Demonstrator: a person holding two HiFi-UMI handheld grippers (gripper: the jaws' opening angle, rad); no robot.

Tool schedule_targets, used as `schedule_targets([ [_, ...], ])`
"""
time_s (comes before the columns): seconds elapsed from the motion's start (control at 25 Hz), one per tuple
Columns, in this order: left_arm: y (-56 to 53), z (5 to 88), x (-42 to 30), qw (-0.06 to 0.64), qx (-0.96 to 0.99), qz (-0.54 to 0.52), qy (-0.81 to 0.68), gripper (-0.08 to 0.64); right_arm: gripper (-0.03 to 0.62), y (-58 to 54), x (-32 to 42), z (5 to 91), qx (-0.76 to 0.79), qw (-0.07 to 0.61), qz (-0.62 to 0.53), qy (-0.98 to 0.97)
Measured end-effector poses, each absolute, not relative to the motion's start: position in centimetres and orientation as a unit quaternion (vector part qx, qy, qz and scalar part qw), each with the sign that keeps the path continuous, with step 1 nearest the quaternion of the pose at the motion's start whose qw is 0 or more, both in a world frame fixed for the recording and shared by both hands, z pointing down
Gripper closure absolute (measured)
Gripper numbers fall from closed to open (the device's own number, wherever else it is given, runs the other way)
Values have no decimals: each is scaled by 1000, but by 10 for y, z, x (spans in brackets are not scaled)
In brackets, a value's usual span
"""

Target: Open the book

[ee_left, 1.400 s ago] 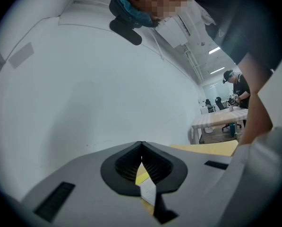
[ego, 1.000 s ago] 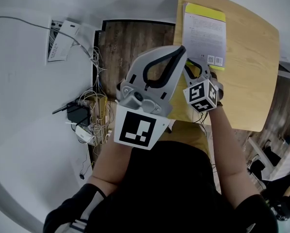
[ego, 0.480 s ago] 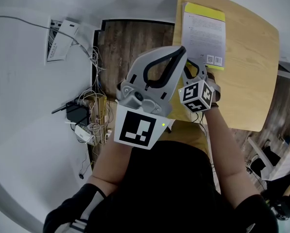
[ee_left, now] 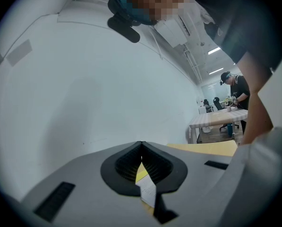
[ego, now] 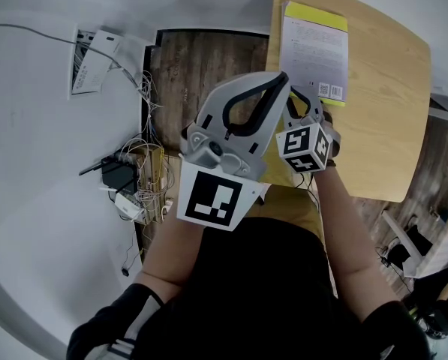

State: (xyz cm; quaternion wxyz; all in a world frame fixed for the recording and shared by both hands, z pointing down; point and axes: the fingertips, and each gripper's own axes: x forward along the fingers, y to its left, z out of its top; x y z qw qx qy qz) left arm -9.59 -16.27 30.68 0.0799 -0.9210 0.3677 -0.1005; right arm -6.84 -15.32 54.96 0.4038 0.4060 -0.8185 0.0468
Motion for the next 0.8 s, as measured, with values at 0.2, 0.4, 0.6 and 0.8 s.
schedule_targets([
  [0.2, -165, 308, -95, 82, -920, -103, 368, 549, 512, -152, -62, 553, 406, 406, 53, -817],
  [0.4, -166, 308, -97, 80, -920, -104, 369, 549, 512, -152, -60, 551, 403, 409, 52, -817],
  [0.6, -168, 310, -100, 80, -920, -104, 370, 549, 512, -150, -54, 553, 401, 412, 57, -816],
  [0.8, -169, 311, -101, 76, -920, -103, 371, 549, 512, -150, -55, 554, 402, 414, 60, -815],
])
